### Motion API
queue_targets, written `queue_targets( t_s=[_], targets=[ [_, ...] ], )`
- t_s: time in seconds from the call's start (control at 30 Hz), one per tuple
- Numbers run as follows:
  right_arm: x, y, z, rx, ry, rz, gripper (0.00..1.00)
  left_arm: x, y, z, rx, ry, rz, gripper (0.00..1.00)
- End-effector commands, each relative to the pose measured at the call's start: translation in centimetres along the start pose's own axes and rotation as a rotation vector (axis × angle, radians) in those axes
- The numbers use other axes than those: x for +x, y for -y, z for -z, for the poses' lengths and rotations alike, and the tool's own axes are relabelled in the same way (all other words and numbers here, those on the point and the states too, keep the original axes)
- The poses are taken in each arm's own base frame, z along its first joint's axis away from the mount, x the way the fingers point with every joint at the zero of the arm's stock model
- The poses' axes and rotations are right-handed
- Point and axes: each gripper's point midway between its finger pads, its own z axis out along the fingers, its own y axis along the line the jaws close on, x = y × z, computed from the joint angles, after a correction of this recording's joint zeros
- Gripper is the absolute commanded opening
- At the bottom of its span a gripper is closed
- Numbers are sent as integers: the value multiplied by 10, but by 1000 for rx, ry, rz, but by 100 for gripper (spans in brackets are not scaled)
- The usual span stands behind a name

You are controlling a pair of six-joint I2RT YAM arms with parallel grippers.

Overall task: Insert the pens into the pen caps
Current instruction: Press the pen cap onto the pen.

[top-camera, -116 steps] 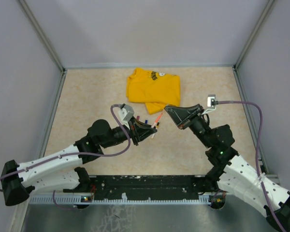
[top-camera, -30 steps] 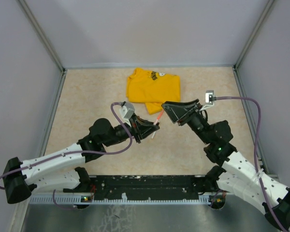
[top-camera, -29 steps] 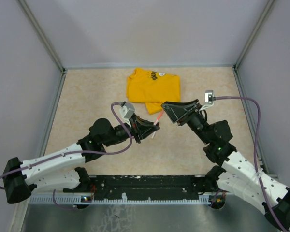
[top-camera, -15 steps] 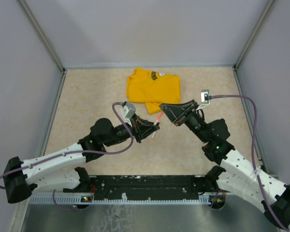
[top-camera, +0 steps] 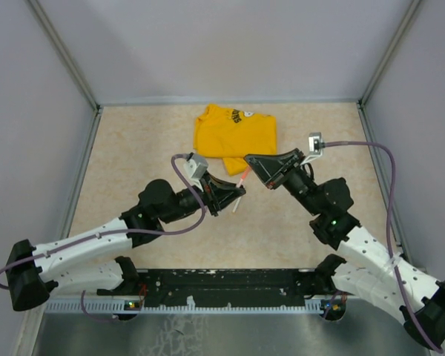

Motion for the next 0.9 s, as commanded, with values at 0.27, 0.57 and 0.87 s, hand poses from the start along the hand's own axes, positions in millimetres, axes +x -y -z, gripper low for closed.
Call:
queue_targets(
  t_s=[0.27, 0.57, 0.87],
  targets=[
    [37, 2, 8, -21, -197, 57, 0, -98, 25, -21, 36, 262, -85, 0],
    [66, 12, 33, 22, -289, 20, 0, -143, 45, -29, 89, 360, -109, 0],
    [108, 14, 56, 55, -398, -14, 0, -159, 54, -35, 119, 386, -121, 0]
  ],
)
